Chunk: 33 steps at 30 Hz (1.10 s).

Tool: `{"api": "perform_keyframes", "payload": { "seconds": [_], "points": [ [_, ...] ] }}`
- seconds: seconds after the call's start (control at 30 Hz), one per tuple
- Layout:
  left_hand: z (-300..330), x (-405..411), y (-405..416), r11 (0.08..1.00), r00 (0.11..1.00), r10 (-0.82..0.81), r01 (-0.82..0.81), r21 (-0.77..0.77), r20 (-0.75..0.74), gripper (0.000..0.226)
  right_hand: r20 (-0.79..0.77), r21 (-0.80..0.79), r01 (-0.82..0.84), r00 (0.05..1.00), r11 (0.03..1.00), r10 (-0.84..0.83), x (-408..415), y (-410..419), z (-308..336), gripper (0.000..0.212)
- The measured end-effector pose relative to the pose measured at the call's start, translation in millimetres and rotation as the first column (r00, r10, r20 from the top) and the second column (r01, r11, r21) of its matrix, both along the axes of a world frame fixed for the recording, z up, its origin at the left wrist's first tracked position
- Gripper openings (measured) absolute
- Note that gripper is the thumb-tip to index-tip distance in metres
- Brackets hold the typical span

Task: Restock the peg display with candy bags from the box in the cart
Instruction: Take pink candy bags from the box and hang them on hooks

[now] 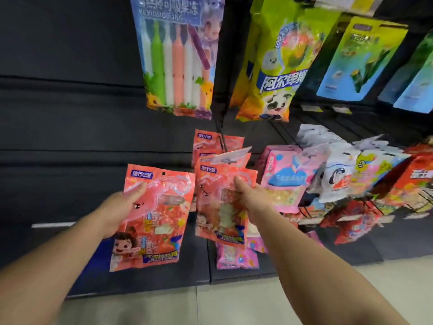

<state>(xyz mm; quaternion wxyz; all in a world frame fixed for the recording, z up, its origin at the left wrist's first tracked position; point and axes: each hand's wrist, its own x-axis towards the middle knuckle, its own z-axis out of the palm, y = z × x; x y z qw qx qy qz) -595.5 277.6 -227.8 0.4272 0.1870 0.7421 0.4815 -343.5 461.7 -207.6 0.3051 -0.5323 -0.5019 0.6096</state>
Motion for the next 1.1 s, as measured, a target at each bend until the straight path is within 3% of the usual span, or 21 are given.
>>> {"api": "perform_keyframes", "payload": {
  "seconds": [0.1,0.13,0.23,0.3,0.47,0.67,0.8,0.87,0.93,1.0,1.1],
  "points": [
    [-6,24,0,0.998,0.998,0.057,-0.058,0.010,0.016,0.083,-0.001,0.042,-0.030,1.000,0.999,0.030,-3,26,-21,0.090],
    [-8,30,0,0.998,0.998,0.069,-0.069,0.009,0.009,0.081,-0.005,0.045,-0.045,0.999,0.998,0.045,-3,31,-22,0.087],
    [-11,36,1,0.995,0.995,0.101,-0.101,0.018,-0.013,0.088,-0.011,0.022,-0.068,0.998,0.997,0.068,-4,32,-6,0.041],
    [-8,41,3,0.994,0.994,0.109,-0.109,0.021,-0.023,0.083,-0.025,0.006,-0.061,0.998,0.998,0.062,-6,37,-6,0.031],
    [-5,51,9,0.988,0.989,0.148,-0.147,0.048,-0.018,0.057,-0.004,-0.004,-0.047,0.999,0.999,0.047,-10,49,-10,0.028],
    [-8,57,14,0.991,0.991,0.131,-0.131,0.004,-0.005,0.074,-0.003,-0.032,-0.039,0.999,0.999,0.039,-17,54,-7,0.040],
    [-6,66,27,0.993,0.993,0.118,-0.118,0.000,0.016,0.053,0.031,-0.009,0.038,0.999,0.999,-0.038,-17,54,-6,0.043],
    [-5,71,35,0.996,0.995,0.091,-0.091,0.004,0.027,0.052,0.055,0.019,0.153,0.987,0.988,-0.154,-12,52,-10,0.053],
    [-5,77,44,0.998,0.997,0.062,-0.062,0.005,0.052,0.059,0.025,0.001,0.186,0.982,0.982,-0.186,-2,48,-17,0.046],
    [-6,83,55,1.000,0.997,0.029,-0.030,0.010,0.073,0.061,-0.112,-0.085,0.013,0.993,0.996,-0.023,7,44,-23,0.041],
    [-9,94,75,1.000,0.996,-0.006,0.003,0.025,0.085,0.061,-0.228,-0.135,-0.359,0.918,0.924,0.323,12,37,-22,0.047]
  ]
}}
